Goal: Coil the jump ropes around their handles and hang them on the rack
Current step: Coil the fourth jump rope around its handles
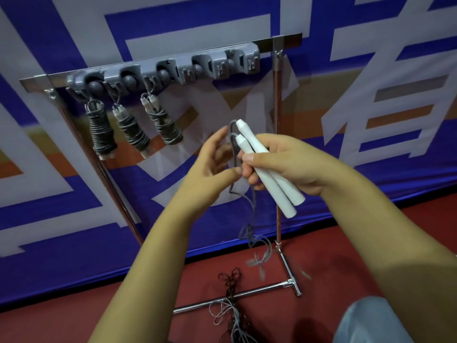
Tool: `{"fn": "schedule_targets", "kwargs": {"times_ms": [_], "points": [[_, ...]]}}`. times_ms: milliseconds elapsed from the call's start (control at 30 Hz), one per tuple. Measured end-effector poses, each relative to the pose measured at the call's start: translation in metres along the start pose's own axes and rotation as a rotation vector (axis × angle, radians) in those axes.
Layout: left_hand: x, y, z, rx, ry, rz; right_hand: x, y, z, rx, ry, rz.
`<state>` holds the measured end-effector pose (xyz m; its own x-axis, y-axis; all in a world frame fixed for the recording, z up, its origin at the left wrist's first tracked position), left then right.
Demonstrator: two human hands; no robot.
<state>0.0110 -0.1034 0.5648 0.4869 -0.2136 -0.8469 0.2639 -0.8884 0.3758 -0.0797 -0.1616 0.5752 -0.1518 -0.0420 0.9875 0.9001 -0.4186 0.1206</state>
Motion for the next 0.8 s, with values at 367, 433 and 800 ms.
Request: {"fn": "schedule_targets", "kwargs": {"times_ms": [367,433,800], "points": [[-0.014,0.017,0.006,0.146,-0.221,-0.04,-0.023,-0.028,-0.007,0.073,0.37,0.053],[-0.023,0.018,0.004,0.107,-0.129,0.005,-0.029,-0.029,-0.008,0.078,0.415,0.067],[-0.054,0.021,0.003,0.013,0.021,0.064,-0.039,-0.032,0.01,0.071,0.471,-0.008]]}}
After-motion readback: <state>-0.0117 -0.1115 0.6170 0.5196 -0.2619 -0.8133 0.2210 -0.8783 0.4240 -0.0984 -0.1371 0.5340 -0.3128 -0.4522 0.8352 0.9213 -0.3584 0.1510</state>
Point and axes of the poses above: each hand's wrist, its own y-axis towards the middle knuckle, its own z-axis out of the palm, x = y × z, the point moved 9 cm from there along y, towards the middle knuckle, and after that the axes turned 14 degrees about y, right-handed, at the moved point
